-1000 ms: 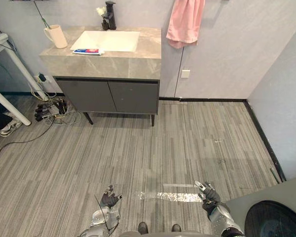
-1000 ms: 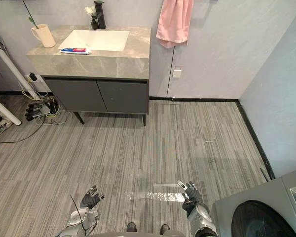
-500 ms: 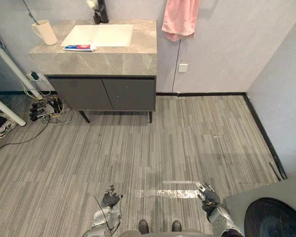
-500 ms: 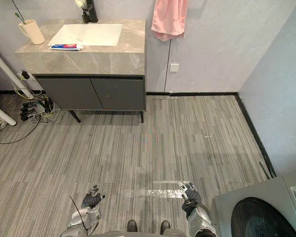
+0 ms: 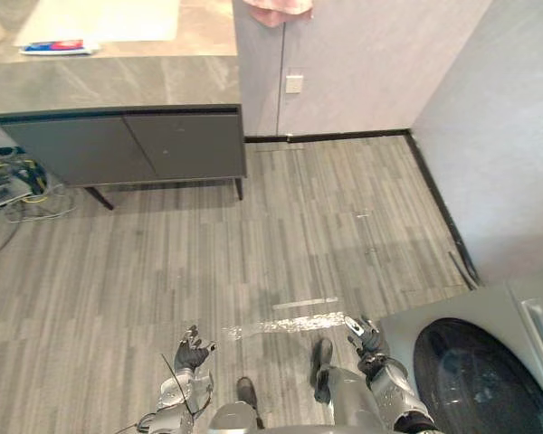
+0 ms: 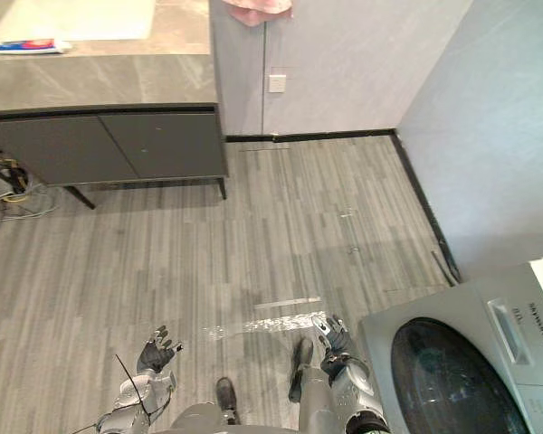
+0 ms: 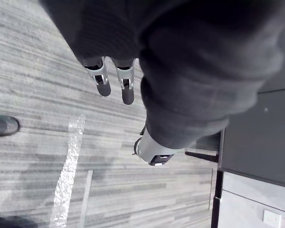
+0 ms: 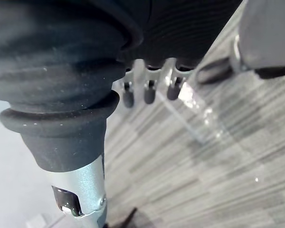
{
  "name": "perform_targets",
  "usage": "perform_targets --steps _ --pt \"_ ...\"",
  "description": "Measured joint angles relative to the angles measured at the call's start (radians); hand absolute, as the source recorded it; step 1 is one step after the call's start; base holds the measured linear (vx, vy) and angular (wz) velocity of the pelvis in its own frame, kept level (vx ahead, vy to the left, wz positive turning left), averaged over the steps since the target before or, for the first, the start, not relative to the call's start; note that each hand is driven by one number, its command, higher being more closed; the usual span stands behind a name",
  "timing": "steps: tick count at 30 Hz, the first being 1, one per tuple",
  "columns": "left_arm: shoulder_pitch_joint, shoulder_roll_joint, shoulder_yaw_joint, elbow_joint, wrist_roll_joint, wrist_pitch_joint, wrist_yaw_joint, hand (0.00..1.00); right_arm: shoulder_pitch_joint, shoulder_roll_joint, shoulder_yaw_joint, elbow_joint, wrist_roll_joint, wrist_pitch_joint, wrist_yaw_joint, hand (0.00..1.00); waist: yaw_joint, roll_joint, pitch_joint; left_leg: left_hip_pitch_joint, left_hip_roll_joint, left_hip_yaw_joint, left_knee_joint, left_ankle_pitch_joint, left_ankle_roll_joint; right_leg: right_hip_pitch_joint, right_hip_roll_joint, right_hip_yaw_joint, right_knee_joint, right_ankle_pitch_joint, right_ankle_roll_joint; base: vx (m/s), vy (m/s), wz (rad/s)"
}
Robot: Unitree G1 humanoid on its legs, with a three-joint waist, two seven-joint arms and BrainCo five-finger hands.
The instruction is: Organize washtable
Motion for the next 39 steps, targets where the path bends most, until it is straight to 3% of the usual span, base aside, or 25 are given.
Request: perform_targets --steps 2,4,6,7,8,9,12,14,15,16,17,18,21,22,24,25,27,28,29,31,32,34,36,38,39 --pt "-0.008 0.001 0.0 0.009 -0.001 0.0 -0.004 0.0 0.023 -0.004 0.003 0.009 -0.022 0.008 0.001 0.0 -0.02 -0.033 -0.015 -0.003 0.036 -0.031 0.1 -0.083 -0.056 0.009 -0.023 -0.002 0.009 0.013 -0.024 0.41 -0.281 0.39" --pt "0.007 -0.007 0.003 0.009 -0.013 0.0 -0.016 0.0 0.027 -0.032 0.052 0.012 -0.024 0.011 0.004 0.0 -0.02 -0.002 -0.039 -0.034 0.129 -0.047 0.25 -0.134 -0.08 0.045 0.035 -0.032 0.034 0.024 -0.045 0.57 -0.405 0.37" --pt "0.016 -0.018 0.009 0.007 -0.065 0.0 -0.024 0.0 -0.003 -0.044 0.097 0.048 -0.023 0.011 0.006 0.0 -0.005 0.025 -0.043 -0.157 0.243 -0.049 0.575 -0.1 -0.024 0.092 0.095 -0.05 0.038 0.032 -0.099 0.6 -0.402 -0.09" --pt "0.032 -0.038 0.01 0.007 -0.097 0.005 -0.025 0.0 -0.012 -0.056 0.117 0.045 -0.022 0.01 0.008 0.0 0.007 0.053 -0.046 -0.206 0.306 -0.054 0.734 -0.037 0.028 0.143 0.133 -0.051 0.014 0.012 -0.125 0.46 -0.283 -0.28" --pt "0.043 -0.056 0.009 0.009 -0.111 0.009 -0.025 0.0 -0.024 -0.065 0.12 0.047 -0.022 0.01 0.015 0.0 0.012 0.068 -0.046 -0.231 0.335 -0.064 0.832 -0.031 0.022 0.188 0.153 -0.045 -0.006 0.003 -0.138 0.79 -0.477 -0.3" --pt "0.046 -0.075 0.01 0.012 -0.116 0.009 -0.027 0.0 -0.047 -0.076 0.12 0.053 -0.022 0.01 0.019 0.0 0.009 0.07 -0.043 -0.259 0.331 -0.062 0.944 -0.05 0.002 0.275 0.165 -0.019 -0.048 0.001 -0.141 0.55 -0.311 -0.14" --pt "0.044 -0.079 0.011 0.009 -0.127 0.006 -0.046 0.0 -0.074 -0.086 0.117 0.058 -0.022 0.009 0.018 0.0 0.012 0.048 -0.034 -0.306 0.272 -0.043 0.991 -0.111 -0.005 0.414 0.162 0.038 -0.112 -0.015 -0.163 0.49 -0.19 -0.01" --pt "0.049 -0.082 0.023 -0.001 -0.148 0.005 -0.045 0.0 -0.108 -0.095 0.116 0.054 -0.022 0.008 0.018 0.0 0.022 0.042 -0.032 -0.385 0.217 -0.009 0.929 -0.146 -0.002 0.448 0.161 0.092 -0.128 -0.019 -0.17 0.4 -0.01 -0.4" --pt "0.05 -0.086 0.049 -0.006 -0.148 0.005 -0.045 0.0 -0.127 -0.091 0.109 0.033 -0.022 0.008 0.02 0.0 0.042 0.036 -0.027 -0.45 0.141 0.001 0.794 -0.145 -0.001 0.462 0.144 0.122 -0.131 -0.035 -0.179 0.38 0.033 -0.55" --pt "0.054 -0.087 0.051 -0.011 -0.148 0.004 -0.044 0.0 -0.13 -0.089 0.108 0.025 -0.022 0.007 0.021 0.0 0.048 0.031 -0.022 -0.47 0.109 -0.007 0.723 -0.142 -0.004 0.472 0.137 0.123 -0.136 -0.038 -0.18 0.47 0.065 -0.64" --pt "0.061 -0.088 0.063 -0.026 -0.15 0.003 -0.044 0.0 -0.124 -0.086 0.108 0.007 -0.023 0.007 0.024 0.0 0.062 0.028 -0.02 -0.499 0.047 -0.036 0.542 -0.109 -0.01 0.497 0.122 0.125 -0.143 -0.055 -0.169 0.52 0.119 -0.67" --pt "0.087 -0.097 0.08 -0.049 -0.15 0.002 -0.044 0.0 -0.123 -0.082 0.109 0.004 -0.024 0.007 0.024 0.0 0.071 0.041 -0.02 -0.505 0.013 -0.089 0.293 -0.013 -0.026 0.541 0.122 0.141 -0.15 -0.086 -0.152 0.44 0.111 -0.63" --pt "0.142 -0.113 0.088 -0.07 -0.15 -0.001 -0.044 0.0 -0.105 -0.082 0.11 -0.002 -0.024 0.004 0.026 0.0 0.092 0.088 -0.04 -0.523 0.052 -0.139 0.156 0.017 -0.045 0.601 0.143 0.186 -0.165 -0.162 -0.098 0.44 0.219 -0.84" --pt "0.153 -0.116 0.109 -0.067 -0.153 -0.001 -0.043 0.0 -0.092 -0.07 0.11 -0.001 -0.025 0.001 0.025 0.0 0.11 0.065 -0.044 -0.535 0.039 -0.141 0.214 0.167 -0.004 0.627 0.113 0.202 -0.159 -0.214 -0.072 0.42 0.289 -0.66" --pt "0.152 -0.121 0.135 -0.091 -0.157 -0.006 -0.044 0.0 -0.083 -0.065 0.122 -0.004 -0.026 0.001 0.027 0.0 0.12 0.032 -0.048 -0.546 -0.003 -0.137 0.242 0.184 0.013 0.586 0.06 0.221 -0.079 -0.213 -0.073 0.51 0.335 -0.29" --pt "0.164 -0.127 0.155 -0.104 -0.159 -0.007 -0.045 0.0 -0.083 -0.062 0.141 -0.005 -0.026 0.001 0.037 0.0 0.118 0.022 -0.052 -0.54 -0.026 -0.134 0.253 0.196 0.032 0.547 0.027 0.232 0.006 -0.206 -0.071 0.46 0.271 -0.15" --pt "0.19 -0.123 0.166 -0.113 -0.169 -0.005 -0.045 0.0 -0.069 -0.054 0.15 -0.004 -0.03 0.001 0.045 0.0 0.12 -0.001 -0.056 -0.518 -0.062 -0.109 0.303 0.17 0.117 0.513 -0.014 0.268 0.145 -0.193 -0.048 0.47 0.251 -0.09" --pt "0.2 -0.122 0.166 -0.113 -0.176 -0.004 -0.045 0.0 -0.06 -0.05 0.149 -0.002 -0.035 0.001 0.045 0.0 0.121 -0.011 -0.061 -0.501 -0.082 -0.099 0.329 0.132 0.128 0.484 -0.037 0.282 0.24 -0.162 -0.008 0.49 0.237 0.01" --pt "0.208 -0.123 0.164 -0.113 -0.18 -0.002 -0.045 0.0 -0.049 -0.045 0.15 0.001 -0.036 0.001 0.044 0.0 0.118 -0.014 -0.063 -0.455 -0.103 -0.086 0.35 0.075 0.143 0.416 -0.057 0.312 0.428 -0.045 0.038 0.5 0.243 0.01" --pt "0.208 -0.116 0.155 -0.116 -0.177 0.0 -0.044 0.0 -0.036 -0.028 0.156 0.009 -0.032 0.001 0.044 0.0 0.117 -0.012 -0.064 -0.377 -0.115 -0.087 0.332 0.023 0.149 0.329 -0.068 0.308 0.642 0.092 0.082 0.48 0.234 -0.1" --pt "0.21 -0.114 0.152 -0.138 -0.173 0.001 -0.043 0.0 -0.028 -0.015 0.161 0.014 -0.032 0.001 0.045 0.0 0.115 -0.012 -0.064 -0.311 -0.121 -0.087 0.297 0.007 0.147 0.259 -0.081 0.262 0.781 0.057 0.033 0.47 0.209 -0.17" --pt "0.212 -0.111 0.141 -0.184 -0.171 0.001 -0.042 0.0 -0.009 -0.014 0.179 0.012 -0.033 0.001 0.051 0.0 0.104 -0.007 -0.063 -0.221 -0.128 -0.095 0.233 0.0 0.152 0.194 -0.084 0.18 0.86 -0.029 -0.052 0.43 0.148 0.02" --pt "0.21 -0.097 0.103 -0.292 -0.163 -0.001 -0.047 0.0 0.045 -0.022 0.197 -0.029 -0.031 0.01 0.095 0.0 0.059 0.003 -0.059 -0.121 -0.141 -0.148 0.176 -0.028 0.154 0.082 -0.069 0.044 0.809 -0.152 -0.075 0.5 0.065 0.51" --pt "0.21 -0.093 0.08 -0.319 -0.144 -0.003 -0.052 0.0 0.08 -0.032 0.197 -0.051 -0.022 0.019 0.114 0.0 0.044 0.006 -0.058 -0.086 -0.141 -0.173 0.177 -0.053 0.143 0.041 -0.055 0.019 0.699 -0.185 -0.073 0.49 -0.031 0.57" --pt "0.202 -0.09 0.057 -0.328 -0.128 -0.002 -0.071 0.0 0.119 -0.055 0.194 -0.078 -0.01 0.03 0.133 0.0 0.026 0.012 -0.057 -0.045 -0.135 -0.207 0.184 -0.09 0.125 -0.009 -0.029 0.025 0.429 -0.172 -0.053 0.48 -0.068 0.61"
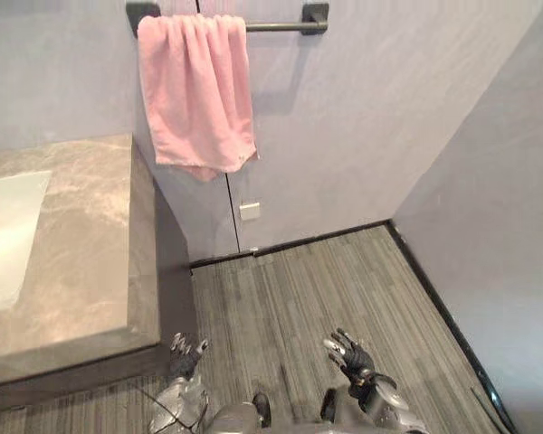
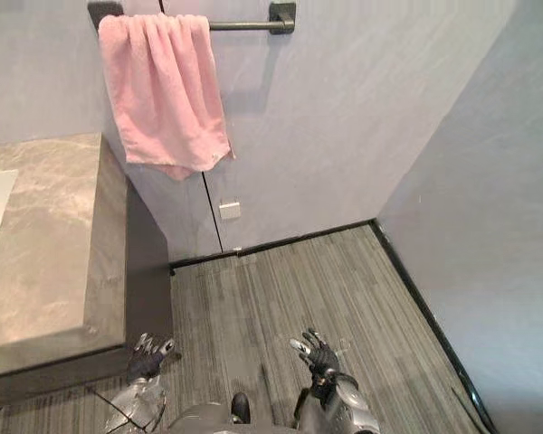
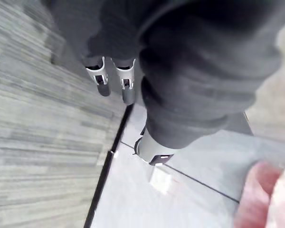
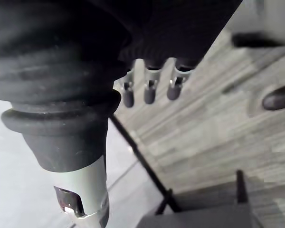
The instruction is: Organize washtable
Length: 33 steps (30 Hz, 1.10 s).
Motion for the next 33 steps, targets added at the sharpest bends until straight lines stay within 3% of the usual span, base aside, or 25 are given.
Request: perform_targets --steps 2,3,4,6,7,8,9,10,11,12,14,15,16,17,19,21,22,23,24,26,27,31,33 --pt "-0.012 0.0 -0.013 0.001 0.021 0.001 -0.008 0.0 0.002 -0.014 -0.005 -0.007 0.01 0.004 0.007 0.0 -0.012 0.001 0.0 0.012 0.007 -0.026 0.017 -0.029 -0.013 -0.016 0.017 0.023 -0.247 0.069 0.036 0.47 -0.099 0.65" --pt "-0.014 0.004 -0.013 0.001 0.032 0.001 -0.017 0.0 0.002 -0.019 -0.015 -0.007 0.012 0.006 0.017 0.0 -0.018 -0.007 -0.003 0.029 0.008 -0.051 0.021 -0.055 -0.026 -0.034 0.017 0.066 -0.408 0.127 0.075 0.56 -0.188 0.78" --pt "-0.011 0.005 -0.014 0.002 0.057 0.002 -0.018 0.0 0.006 -0.022 -0.016 -0.014 0.021 0.011 0.019 0.0 -0.017 -0.012 -0.007 0.064 0.013 -0.077 0.03 -0.092 -0.05 -0.058 0.017 0.095 -0.45 0.146 0.09 0.74 -0.294 0.8" --pt "0.018 0.006 -0.01 0.001 0.071 0.002 -0.018 0.0 0.022 -0.022 -0.006 -0.03 0.03 0.014 0.021 0.0 -0.017 -0.002 -0.033 0.1 0.05 -0.108 0.058 -0.151 -0.087 -0.058 0.04 0.087 -0.431 0.177 0.035 0.64 -0.291 0.77" --pt "0.027 0.024 -0.009 0.009 0.084 0.002 -0.017 0.0 0.028 -0.021 -0.003 -0.044 0.03 0.014 0.025 0.0 -0.018 -0.005 -0.055 0.078 0.078 -0.137 0.195 -0.177 -0.118 -0.052 0.055 0.078 -0.365 0.292 -0.008 0.76 -0.391 0.87" --pt "0.026 0.017 -0.009 0.011 0.084 0.003 -0.017 0.0 0.025 -0.029 -0.003 -0.044 0.028 0.014 0.024 0.0 -0.017 0.006 -0.058 0.024 0.114 -0.136 0.345 -0.171 -0.127 -0.036 0.073 0.061 -0.34 0.323 -0.027 0.9 -0.453 0.74" --pt "0.028 0.002 -0.008 0.012 0.082 0.004 -0.017 0.0 0.014 -0.041 -0.002 -0.045 0.028 0.014 0.021 0.0 -0.015 0.041 -0.059 -0.024 0.155 -0.135 0.459 -0.15 -0.147 -0.013 0.098 0.044 -0.341 0.307 -0.041 0.7 -0.361 0.18" --pt "0.039 -0.014 -0.006 0.012 0.077 0.005 -0.017 0.0 -0.009 -0.057 0.002 -0.059 0.031 0.014 0.02 0.0 -0.006 0.085 -0.059 -0.124 0.217 -0.126 0.67 -0.036 -0.152 0.032 0.143 0.024 -0.365 0.28 -0.07 0.67 -0.286 -0.11" --pt "0.036 -0.025 -0.009 0.014 0.059 0.013 -0.018 0.0 -0.022 -0.066 0.002 -0.083 0.041 0.012 0.02 0.0 0.007 0.097 -0.056 -0.191 0.271 -0.093 0.811 0.02 -0.151 0.079 0.166 0.02 -0.401 0.27 -0.086 0.65 -0.272 -0.16" --pt "0.029 -0.026 -0.01 0.015 0.058 0.016 -0.018 0.0 -0.027 -0.066 0.0 -0.085 0.049 0.01 0.02 0.0 0.009 0.091 -0.051 -0.212 0.292 -0.062 0.843 0.018 -0.148 0.111 0.167 0.016 -0.419 0.266 -0.091 0.59 -0.254 0.11" --pt "-0.009 -0.026 -0.01 -0.001 0.056 0.018 -0.018 0.0 -0.023 -0.076 -0.01 -0.095 0.068 0.009 0.02 0.0 0.007 0.057 -0.032 -0.228 0.344 0.029 0.817 0.014 -0.141 0.249 0.151 -0.008 -0.496 0.264 -0.095 0.49 -0.255 0.46" --pt "-0.015 -0.027 -0.011 -0.034 0.049 0.015 -0.019 0.0 0.001 -0.09 -0.023 -0.147 0.071 0.003 0.019 0.0 0.007 0.042 -0.029 -0.235 0.346 0.065 0.708 0.014 -0.142 0.314 0.139 -0.025 -0.538 0.261 -0.099 0.4 -0.215 0.33" --pt "-0.014 -0.027 -0.011 -0.043 0.045 0.015 -0.019 0.0 0.004 -0.094 -0.028 -0.16 0.071 0.001 0.019 0.0 0.007 0.042 -0.029 -0.238 0.344 0.069 0.681 0.014 -0.142 0.322 0.138 -0.026 -0.546 0.26 -0.1 0.46 -0.18 0.11" --pt "-0.013 -0.027 -0.009 -0.076 0.04 0.012 -0.018 0.0 0.008 -0.098 -0.065 -0.213 0.073 -0.006 0.018 0.0 0.007 0.042 -0.028 -0.275 0.321 0.066 0.534 0.014 -0.143 0.335 0.136 -0.026 -0.571 0.248 -0.094 0.23 -0.052 -0.09" --pt "-0.016 -0.036 -0.006 -0.105 0.046 0.008 -0.016 0.0 0.008 -0.101 -0.107 -0.258 0.077 -0.02 0.017 0.0 0.005 0.063 -0.027 -0.282 0.274 0.041 0.291 0.028 -0.16 0.338 0.132 -0.025 -0.587 0.228 -0.068 0.24 0.073 -0.15" --pt "-0.013 -0.051 -0.005 -0.128 0.064 0.008 -0.015 0.0 0.014 -0.102 -0.135 -0.279 0.077 -0.023 0.015 0.0 0.004 0.096 -0.038 -0.279 0.246 0.028 0.119 0.133 -0.176 0.348 0.141 -0.019 -0.588 0.211 -0.042 0.21 0.186 -0.12" --pt "-0.003 -0.051 0.01 -0.146 0.068 0.008 -0.014 0.0 0.028 -0.095 -0.139 -0.276 0.076 -0.027 0.012 0.0 0.004 0.102 -0.05 -0.265 0.233 0.024 0.082 0.19 -0.153 0.365 0.138 -0.013 -0.588 0.192 -0.017 0.14 0.145 0.0" --pt "-0.002 -0.05 0.024 -0.159 0.072 0.008 -0.013 0.0 0.037 -0.084 -0.137 -0.283 0.076 -0.029 0.011 0.0 0.0 0.087 -0.053 -0.248 0.218 0.024 0.066 0.196 -0.15 0.368 0.125 -0.011 -0.585 0.191 -0.013 0.17 0.165 0.02" --pt "0.011 -0.044 0.057 -0.216 0.088 0.008 -0.01 0.0 0.058 -0.054 -0.124 -0.305 0.074 -0.03 0.016 0.0 -0.007 0.05 -0.056 -0.21 0.189 0.038 0.006 0.209 -0.14 0.371 0.097 0.002 -0.576 0.173 0.008 0.14 0.116 0.03" --pt "0.027 -0.024 0.096 -0.284 0.112 0.007 -0.011 0.0 0.074 -0.017 -0.124 -0.323 0.069 -0.032 0.019 0.0 -0.013 0.024 -0.067 -0.165 0.154 0.063 -0.085 0.24 -0.126 0.357 0.069 0.012 -0.569 0.165 0.019 0.16 0.157 -0.09" --pt "0.006 0.041 0.163 -0.387 0.163 -0.005 -0.01 0.0 0.09 -0.013 -0.123 -0.319 0.05 -0.029 0.02 0.0 -0.017 0.034 -0.071 -0.119 0.104 0.075 -0.17 0.267 -0.103 0.361 0.035 0.026 -0.566 0.161 0.042 0.15 0.165 -0.13" --pt "-0.008 0.06 0.174 -0.408 0.179 -0.018 -0.011 0.0 0.09 -0.013 -0.123 -0.317 0.022 -0.019 0.022 0.0 -0.017 0.034 -0.073 -0.081 0.099 0.074 -0.22 0.284 -0.102 0.377 0.037 0.02 -0.567 0.162 0.043 0.04 0.036 -0.02" --pt "0.005 0.058 0.22 -0.514 0.18 -0.005 -0.009 0.0 0.095 -0.018 -0.136 -0.318 -0.001 -0.018 0.023 0.0 -0.019 0.031 -0.073 -0.084 0.095 0.065 -0.227 0.285 -0.104 0.379 0.037 0.007 -0.572 0.161 0.043 -0.03 0.003 0.09"
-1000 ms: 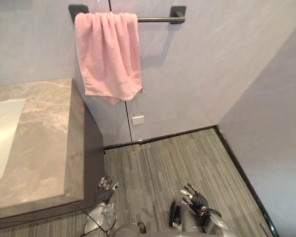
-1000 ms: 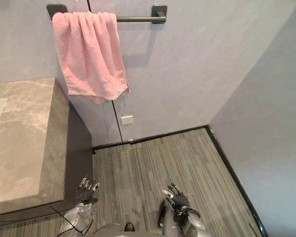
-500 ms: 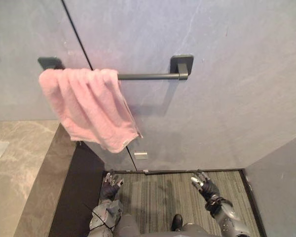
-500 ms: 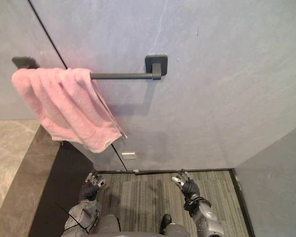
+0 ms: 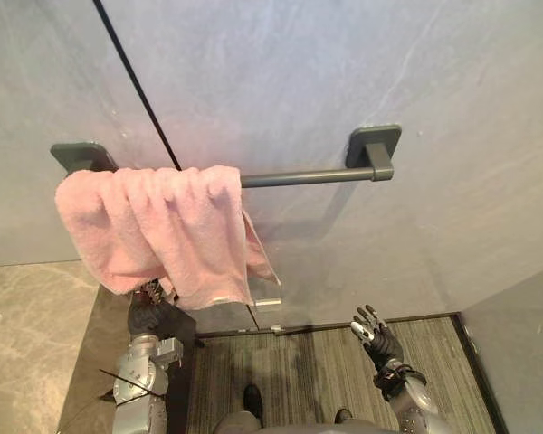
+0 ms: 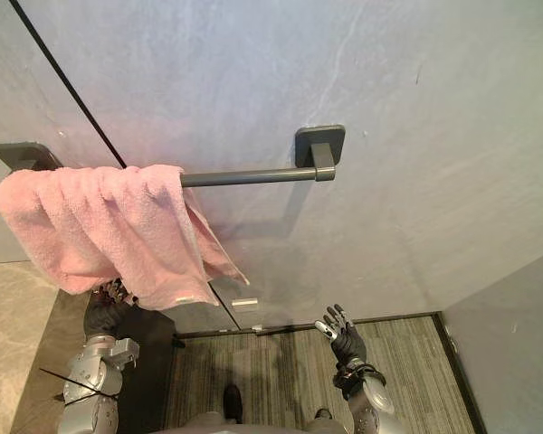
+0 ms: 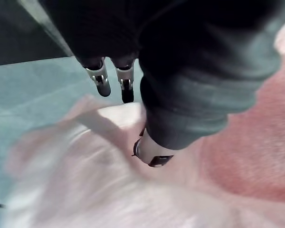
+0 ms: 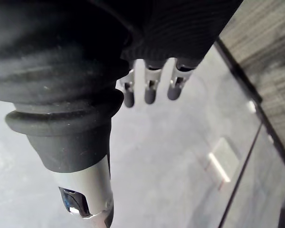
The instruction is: Organize washtable
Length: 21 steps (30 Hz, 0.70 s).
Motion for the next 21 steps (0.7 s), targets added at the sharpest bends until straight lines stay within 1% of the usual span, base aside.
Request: perform_targets --steps 1,3,5,7,11,14,17,19,21 --pt "0.002 0.0 0.051 -0.084 -0.001 0.0 0.016 0.0 0.005 -0.011 -0.009 0.0 -0.023 0.001 0.0 0.0 0.001 0.0 0.0 -0.002 -0.001 -0.009 -0.003 0.0 0.0 0.004 0.0 -0.008 0.0 -0.001 0.001 -0.05 0.002 0.19" --pt "-0.005 0.0 0.118 -0.149 -0.001 -0.016 0.037 0.0 0.022 -0.013 -0.035 0.0 -0.049 0.007 0.001 0.0 0.001 0.005 -0.003 -0.001 -0.001 -0.023 -0.004 0.001 -0.001 0.013 -0.001 -0.023 0.0 -0.001 0.002 -0.03 -0.005 0.25" --pt "-0.008 -0.001 0.153 -0.182 0.002 -0.026 0.064 0.0 0.042 -0.024 -0.043 0.001 -0.065 0.013 0.001 0.0 0.002 0.015 -0.011 -0.002 -0.009 -0.034 -0.004 0.011 0.005 0.017 -0.004 -0.033 0.0 -0.001 0.002 -0.03 0.015 0.18" --pt "0.01 -0.013 0.149 -0.184 0.026 -0.02 0.064 0.0 0.042 -0.025 -0.041 0.001 -0.086 0.022 0.006 0.0 0.002 0.016 -0.012 -0.003 -0.011 -0.041 -0.005 0.014 0.006 0.018 -0.005 -0.035 0.0 -0.001 0.002 -0.05 0.027 0.08" --pt "0.054 -0.057 0.123 -0.184 0.059 -0.012 0.058 0.0 0.042 -0.023 -0.041 0.004 -0.122 0.025 0.015 0.0 0.002 0.01 -0.016 -0.004 -0.01 -0.048 -0.005 0.019 0.004 0.016 -0.004 -0.044 0.001 -0.001 0.001 -0.07 0.01 0.07" --pt "0.072 -0.089 0.12 -0.184 0.06 0.003 0.061 0.0 0.042 -0.02 -0.042 0.034 -0.137 0.026 0.015 0.0 0.002 0.006 -0.018 -0.008 -0.01 -0.055 -0.005 0.027 0.007 0.016 -0.003 -0.05 0.002 -0.001 0.001 -0.06 0.007 0.07" --pt "0.099 -0.117 0.121 -0.184 0.058 0.024 0.084 0.0 0.049 -0.006 -0.042 0.047 -0.143 0.034 0.014 0.0 0.001 0.003 -0.02 -0.014 -0.011 -0.06 -0.005 0.033 0.009 0.014 -0.003 -0.057 0.001 -0.001 0.001 -0.03 0.006 0.08" --pt "0.124 -0.135 0.122 -0.182 0.06 0.031 0.086 0.0 0.055 -0.001 -0.042 0.05 -0.151 0.043 0.014 0.0 0.001 -0.001 -0.022 -0.021 -0.012 -0.071 -0.005 0.037 0.008 0.015 -0.003 -0.067 0.001 -0.001 0.001 -0.02 0.0 0.14" --pt "0.141 -0.135 0.123 -0.18 0.06 0.033 0.085 0.0 0.054 -0.001 -0.045 0.05 -0.152 0.05 0.014 0.0 0.001 -0.006 -0.025 -0.026 -0.013 -0.083 -0.005 0.04 0.007 0.017 -0.004 -0.082 0.001 0.0 0.002 -0.02 -0.007 0.19"
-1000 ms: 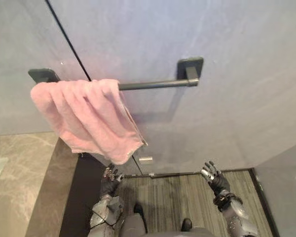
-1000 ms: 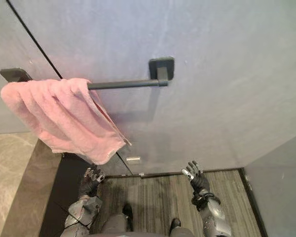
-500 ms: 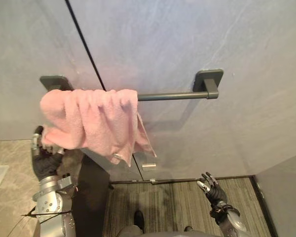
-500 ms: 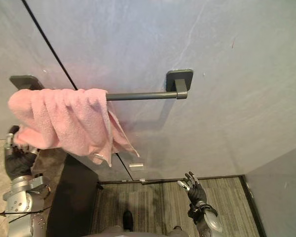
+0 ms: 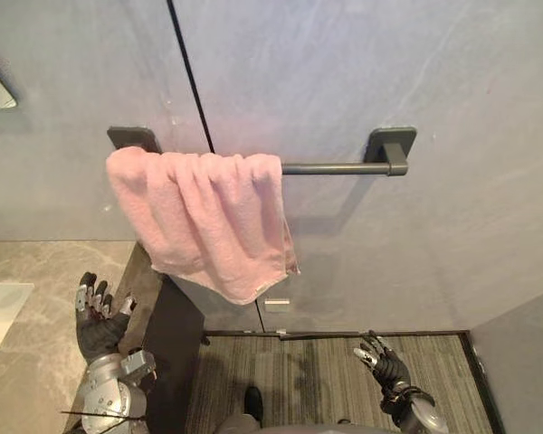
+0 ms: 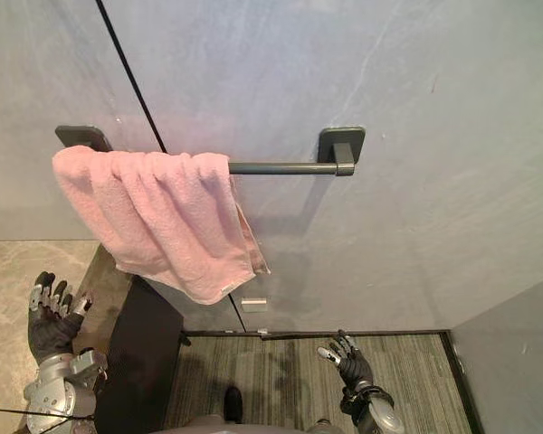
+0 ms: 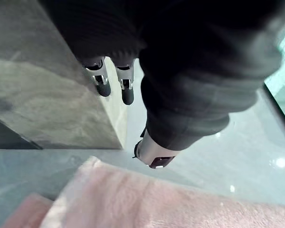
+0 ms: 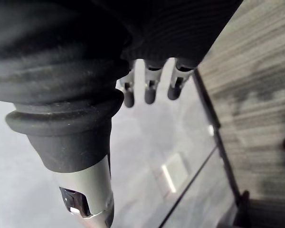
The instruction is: Organize washtable
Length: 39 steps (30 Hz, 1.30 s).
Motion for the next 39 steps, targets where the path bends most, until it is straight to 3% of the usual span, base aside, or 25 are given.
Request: perform_targets --steps 10,23,32,34,36,39 --pt "-0.035 0.043 0.004 0.0 -0.007 0.019 -0.006 0.0 -0.024 0.002 -0.015 0.017 -0.004 0.002 -0.017 0.0 -0.001 -0.002 -0.001 -0.001 0.002 -0.014 0.0 0.009 0.003 0.012 0.001 -0.022 -0.002 -0.001 -0.002 -0.02 -0.007 0.08" --pt "-0.338 0.393 -0.052 0.097 0.02 0.031 -0.027 0.0 -0.039 -0.036 0.023 0.039 -0.006 0.004 -0.015 0.0 -0.003 -0.007 -0.004 0.0 0.02 0.053 0.0 0.004 -0.003 -0.002 0.007 0.056 -0.036 0.035 -0.001 0.0 -0.005 -0.16" --pt "-0.336 0.613 -0.136 0.176 -0.026 0.032 -0.159 0.0 -0.033 -0.045 0.028 0.039 -0.009 0.004 0.007 0.0 0.006 -0.013 -0.008 0.012 0.02 0.059 0.0 0.002 0.0 -0.001 0.007 0.059 -0.036 0.031 -0.006 -0.04 0.006 -0.01" --pt "-0.335 0.661 -0.167 0.194 -0.078 0.028 -0.205 0.0 -0.025 -0.046 0.03 0.039 -0.017 0.004 0.016 0.0 0.005 -0.013 -0.008 0.013 0.02 0.063 0.0 0.001 0.001 -0.001 0.006 0.067 -0.037 0.028 -0.001 -0.05 0.017 -0.07" --pt "-0.333 0.715 -0.218 0.227 -0.195 0.018 -0.279 0.0 -0.018 -0.064 0.069 0.039 -0.017 0.004 0.03 0.0 0.003 -0.011 -0.007 0.018 0.02 0.08 0.0 0.0 0.002 -0.004 0.007 0.088 -0.04 0.028 -0.001 -0.04 0.02 -0.18" --pt "-0.332 0.738 -0.252 0.25 -0.305 0.017 -0.352 0.0 -0.017 -0.082 0.102 0.039 -0.025 0.005 0.052 0.0 -0.001 -0.01 -0.007 0.019 0.019 0.095 0.0 -0.002 0.002 -0.005 0.007 0.109 -0.056 0.028 -0.001 -0.01 0.021 -0.19"
